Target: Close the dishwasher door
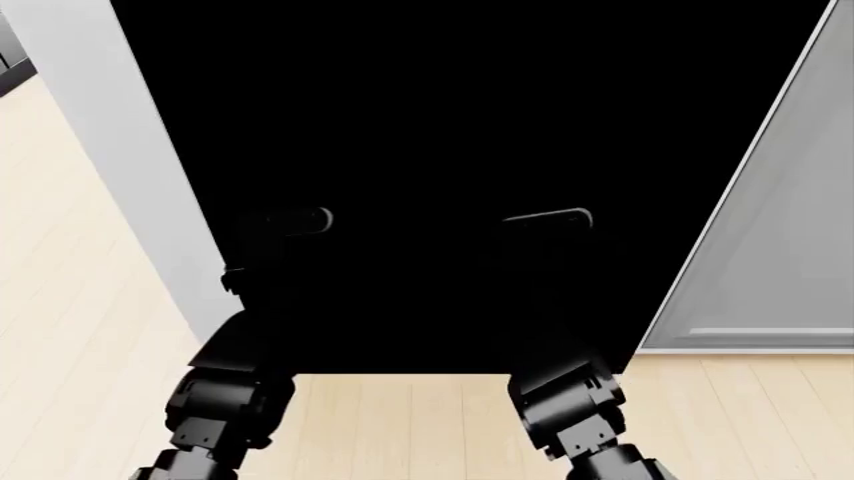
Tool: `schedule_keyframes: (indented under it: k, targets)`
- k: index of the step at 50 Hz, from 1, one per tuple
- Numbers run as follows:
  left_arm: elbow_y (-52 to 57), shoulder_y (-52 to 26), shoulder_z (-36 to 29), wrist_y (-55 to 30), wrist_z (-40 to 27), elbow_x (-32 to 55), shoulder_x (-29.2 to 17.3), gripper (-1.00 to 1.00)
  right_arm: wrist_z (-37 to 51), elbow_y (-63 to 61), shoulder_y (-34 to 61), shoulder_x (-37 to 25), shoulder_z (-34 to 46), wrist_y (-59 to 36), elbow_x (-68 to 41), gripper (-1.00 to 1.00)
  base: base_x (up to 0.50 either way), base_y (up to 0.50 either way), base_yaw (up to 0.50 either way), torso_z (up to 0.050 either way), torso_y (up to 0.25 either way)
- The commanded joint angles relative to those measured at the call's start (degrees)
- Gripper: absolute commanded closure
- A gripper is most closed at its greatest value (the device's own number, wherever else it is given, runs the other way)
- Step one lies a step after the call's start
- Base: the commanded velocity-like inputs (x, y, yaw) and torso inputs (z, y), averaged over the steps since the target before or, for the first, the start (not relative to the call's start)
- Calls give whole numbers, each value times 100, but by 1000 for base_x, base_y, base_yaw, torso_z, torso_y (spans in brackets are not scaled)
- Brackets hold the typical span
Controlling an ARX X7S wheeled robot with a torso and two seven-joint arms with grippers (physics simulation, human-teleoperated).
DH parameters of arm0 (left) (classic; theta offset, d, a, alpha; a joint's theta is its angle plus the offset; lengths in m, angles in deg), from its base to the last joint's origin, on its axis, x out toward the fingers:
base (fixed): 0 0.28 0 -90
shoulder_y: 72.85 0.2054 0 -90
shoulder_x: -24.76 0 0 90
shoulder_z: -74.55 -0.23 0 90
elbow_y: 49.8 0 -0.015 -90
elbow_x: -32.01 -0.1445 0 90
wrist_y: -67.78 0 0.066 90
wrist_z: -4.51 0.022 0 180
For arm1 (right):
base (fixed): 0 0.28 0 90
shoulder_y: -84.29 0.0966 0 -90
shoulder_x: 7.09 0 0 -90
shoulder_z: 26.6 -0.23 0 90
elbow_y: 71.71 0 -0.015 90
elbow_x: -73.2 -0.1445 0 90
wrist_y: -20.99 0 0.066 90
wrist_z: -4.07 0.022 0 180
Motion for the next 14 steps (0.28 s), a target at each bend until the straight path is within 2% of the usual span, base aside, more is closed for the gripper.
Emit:
schedule_keyframes:
  k: [1,4,10,14]
  targets:
    - [-630,-292,12,-34,265,-18,108,-100,-894,2231,1129,-84,199,462,-811,-100,72,-4,0,-16,-14]
    - [-293,-162,11,-158,193,32,26,-100,-859,1508,846,-239,218,130,-828,-100,67,-4,-1,0,-14]
    - [1422,604,56,-628,-110,321,-386,-100,-745,-1518,-391,-912,187,-981,-967,-100,28,-4,-1,-2,-7]
    - [2757,1235,113,-833,-339,541,-715,-100,-665,-3133,-1327,-1335,56,-1215,-1168,-100,0,-1,0,0,0]
